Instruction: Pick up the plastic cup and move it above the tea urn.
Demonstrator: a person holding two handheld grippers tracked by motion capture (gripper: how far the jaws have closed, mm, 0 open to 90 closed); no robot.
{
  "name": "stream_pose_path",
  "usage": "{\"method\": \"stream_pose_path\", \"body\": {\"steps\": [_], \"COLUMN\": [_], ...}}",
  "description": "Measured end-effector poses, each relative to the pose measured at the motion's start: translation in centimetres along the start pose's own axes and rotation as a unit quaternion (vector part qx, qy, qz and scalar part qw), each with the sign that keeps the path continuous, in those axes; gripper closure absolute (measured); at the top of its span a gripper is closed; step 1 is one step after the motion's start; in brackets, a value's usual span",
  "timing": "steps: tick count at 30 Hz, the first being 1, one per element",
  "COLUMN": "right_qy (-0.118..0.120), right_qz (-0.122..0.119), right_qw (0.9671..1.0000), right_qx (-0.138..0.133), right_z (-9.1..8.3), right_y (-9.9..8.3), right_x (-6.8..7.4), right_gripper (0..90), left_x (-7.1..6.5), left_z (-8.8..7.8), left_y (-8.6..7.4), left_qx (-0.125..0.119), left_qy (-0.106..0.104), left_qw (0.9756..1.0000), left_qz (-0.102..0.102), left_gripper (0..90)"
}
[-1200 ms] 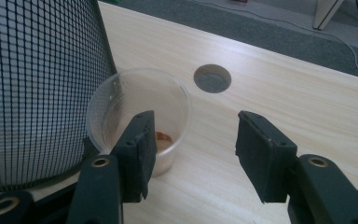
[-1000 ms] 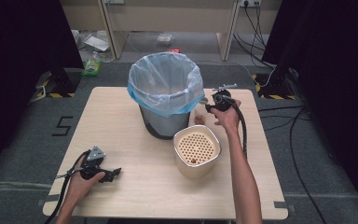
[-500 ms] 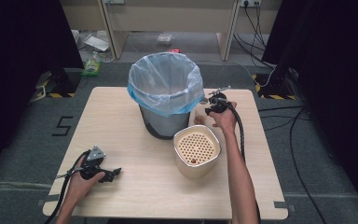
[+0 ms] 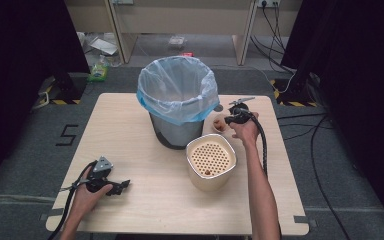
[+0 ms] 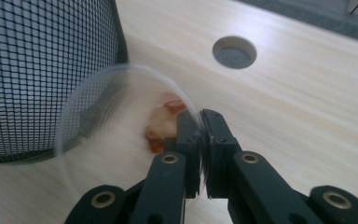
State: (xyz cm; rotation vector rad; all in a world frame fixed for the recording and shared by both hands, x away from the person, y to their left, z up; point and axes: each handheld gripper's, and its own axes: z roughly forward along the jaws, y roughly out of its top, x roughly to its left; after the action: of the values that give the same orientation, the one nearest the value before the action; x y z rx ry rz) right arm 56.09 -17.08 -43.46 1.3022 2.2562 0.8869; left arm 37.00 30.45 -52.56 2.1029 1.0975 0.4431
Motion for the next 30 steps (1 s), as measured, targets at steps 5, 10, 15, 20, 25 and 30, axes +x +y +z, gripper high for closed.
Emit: {"method": "stream_pose_path", "body": {"steps": [5,10,15,20,25,30], "right_qy": [-0.021,-0.050,-0.067,-0.082,-0.085,-0.082], "right_qz": [-0.027,-0.044,-0.059,-0.073,-0.082,-0.087], "right_qw": [0.9994,0.9971,0.9946,0.9915,0.9900,0.9888], "right_qx": [-0.005,-0.037,-0.054,-0.069,-0.077,-0.089], "right_z": [-1.1,-3.2,-4.5,-6.0,-7.1,-8.4], "right_y": [0.0,0.2,0.4,0.5,0.4,0.4], "right_x": [-0.3,-0.7,-0.7,-0.4,-0.3,0.1], "right_gripper": [87.1,87.0,87.0,87.0,87.0,87.0], "left_x": [0.0,0.0,0.0,0.0,0.0,0.0], "left_z": [0.0,0.0,0.0,0.0,0.0,0.0], "left_y": [0.0,0.0,0.0,0.0,0.0,0.0], "left_qx": [0.000,0.000,0.000,0.000,0.000,0.000], "left_qy": [0.000,0.000,0.000,0.000,0.000,0.000], "left_qw": [1.0000,1.0000,1.0000,1.0000,1.0000,1.0000], "left_qz": [0.000,0.000,0.000,0.000,0.000,0.000], "left_gripper": [0.0,0.0,0.0,0.0,0.0,0.0]}}
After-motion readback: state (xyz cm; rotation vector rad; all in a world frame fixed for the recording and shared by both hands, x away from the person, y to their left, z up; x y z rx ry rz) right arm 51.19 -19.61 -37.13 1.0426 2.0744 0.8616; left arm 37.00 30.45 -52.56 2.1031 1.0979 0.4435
